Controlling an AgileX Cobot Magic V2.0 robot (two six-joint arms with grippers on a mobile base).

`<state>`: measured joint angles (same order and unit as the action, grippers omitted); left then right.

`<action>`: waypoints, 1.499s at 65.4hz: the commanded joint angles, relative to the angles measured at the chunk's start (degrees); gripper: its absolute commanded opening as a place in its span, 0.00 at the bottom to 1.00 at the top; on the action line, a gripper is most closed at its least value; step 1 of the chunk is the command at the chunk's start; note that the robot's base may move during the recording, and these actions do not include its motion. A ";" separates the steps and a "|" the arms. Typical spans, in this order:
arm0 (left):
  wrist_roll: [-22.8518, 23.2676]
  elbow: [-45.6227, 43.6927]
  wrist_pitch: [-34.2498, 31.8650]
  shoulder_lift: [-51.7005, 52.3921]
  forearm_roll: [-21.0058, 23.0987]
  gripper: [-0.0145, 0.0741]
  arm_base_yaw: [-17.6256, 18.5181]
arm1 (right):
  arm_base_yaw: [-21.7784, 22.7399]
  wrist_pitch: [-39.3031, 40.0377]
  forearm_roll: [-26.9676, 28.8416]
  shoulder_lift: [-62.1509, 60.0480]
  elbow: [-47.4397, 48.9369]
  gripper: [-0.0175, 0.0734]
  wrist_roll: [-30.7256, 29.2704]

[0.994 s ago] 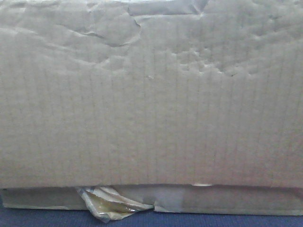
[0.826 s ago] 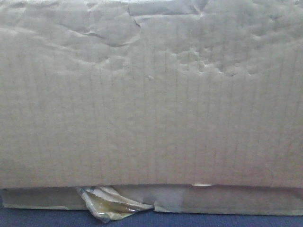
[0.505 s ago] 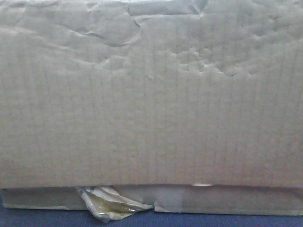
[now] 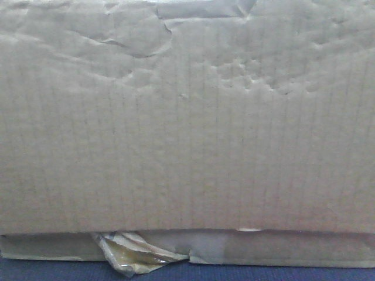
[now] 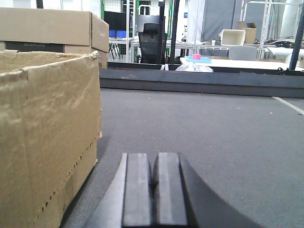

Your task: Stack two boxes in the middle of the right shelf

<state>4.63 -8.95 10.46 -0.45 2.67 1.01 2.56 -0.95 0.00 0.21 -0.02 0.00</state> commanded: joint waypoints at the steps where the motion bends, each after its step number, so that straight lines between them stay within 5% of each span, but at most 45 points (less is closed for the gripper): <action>1: 0.35 -6.24 7.01 -1.76 -5.66 0.04 0.27 | 0.32 1.36 0.36 -0.21 0.02 0.01 0.00; 10: 0.35 -14.31 13.44 -9.07 -18.46 0.04 0.27 | 0.32 1.36 0.36 -0.21 0.02 0.01 0.00; 13: 0.47 -16.32 14.65 -12.36 -19.19 0.04 0.27 | 0.32 1.36 0.36 -0.21 0.02 0.01 0.00; 35: 0.59 -32.49 19.07 -38.01 -6.96 0.04 0.27 | 0.32 1.36 0.36 -0.21 0.02 0.01 0.00; 47: 0.42 -47.50 34.06 -51.94 -3.36 0.04 0.27 | 0.32 1.36 0.36 -0.21 0.02 0.01 0.00; 61: -6.85 -61.24 46.70 -64.84 -2.67 0.04 -0.16 | 0.32 1.36 0.36 -0.21 0.02 0.01 0.00; 80: -22.22 -66.80 51.18 -73.25 13.75 0.04 -14.38 | 0.32 1.36 0.36 -0.21 0.02 0.01 0.00; 98: -22.85 -66.80 46.68 -74.74 10.76 0.04 -21.49 | 0.32 1.36 0.36 -0.21 0.02 0.01 0.00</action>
<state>-17.55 -75.21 58.73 -75.03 14.11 -19.55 2.56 -0.95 0.30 0.21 -0.02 0.00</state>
